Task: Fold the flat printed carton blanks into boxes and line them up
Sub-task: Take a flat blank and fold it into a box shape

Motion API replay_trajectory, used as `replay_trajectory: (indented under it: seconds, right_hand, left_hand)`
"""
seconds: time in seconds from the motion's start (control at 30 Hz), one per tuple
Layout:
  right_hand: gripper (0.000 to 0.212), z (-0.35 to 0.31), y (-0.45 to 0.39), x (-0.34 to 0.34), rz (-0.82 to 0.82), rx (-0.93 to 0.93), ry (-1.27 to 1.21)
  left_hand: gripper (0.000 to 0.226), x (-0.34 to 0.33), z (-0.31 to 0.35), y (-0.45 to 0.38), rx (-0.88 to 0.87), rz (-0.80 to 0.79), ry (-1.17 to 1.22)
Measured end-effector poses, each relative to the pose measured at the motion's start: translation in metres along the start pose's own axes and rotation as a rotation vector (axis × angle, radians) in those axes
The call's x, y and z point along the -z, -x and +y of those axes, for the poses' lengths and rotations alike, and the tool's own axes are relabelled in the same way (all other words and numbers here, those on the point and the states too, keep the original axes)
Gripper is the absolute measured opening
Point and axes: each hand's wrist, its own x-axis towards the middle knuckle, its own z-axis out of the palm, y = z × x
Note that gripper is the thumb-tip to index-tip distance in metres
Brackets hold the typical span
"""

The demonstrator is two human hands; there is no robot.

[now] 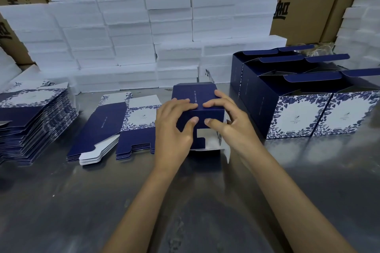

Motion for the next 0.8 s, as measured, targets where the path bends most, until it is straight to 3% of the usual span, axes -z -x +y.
replay_trajectory:
  seconds: [0.4,0.57,0.8]
  right_hand:
    - [0.024,0.000,0.001,-0.006,0.088,0.044,0.015]
    - [0.024,0.000,-0.002,0.008,-0.009,0.017,0.032]
    - [0.021,0.004,-0.005,0.012,-0.001,0.035,0.038]
  left_hand:
    - [0.016,-0.002,0.003,0.002,0.093,0.040,0.132]
    - [0.019,0.002,0.001,0.003,0.070,-0.008,0.127]
    - [0.018,0.005,0.005,0.002,0.080,-0.023,0.163]
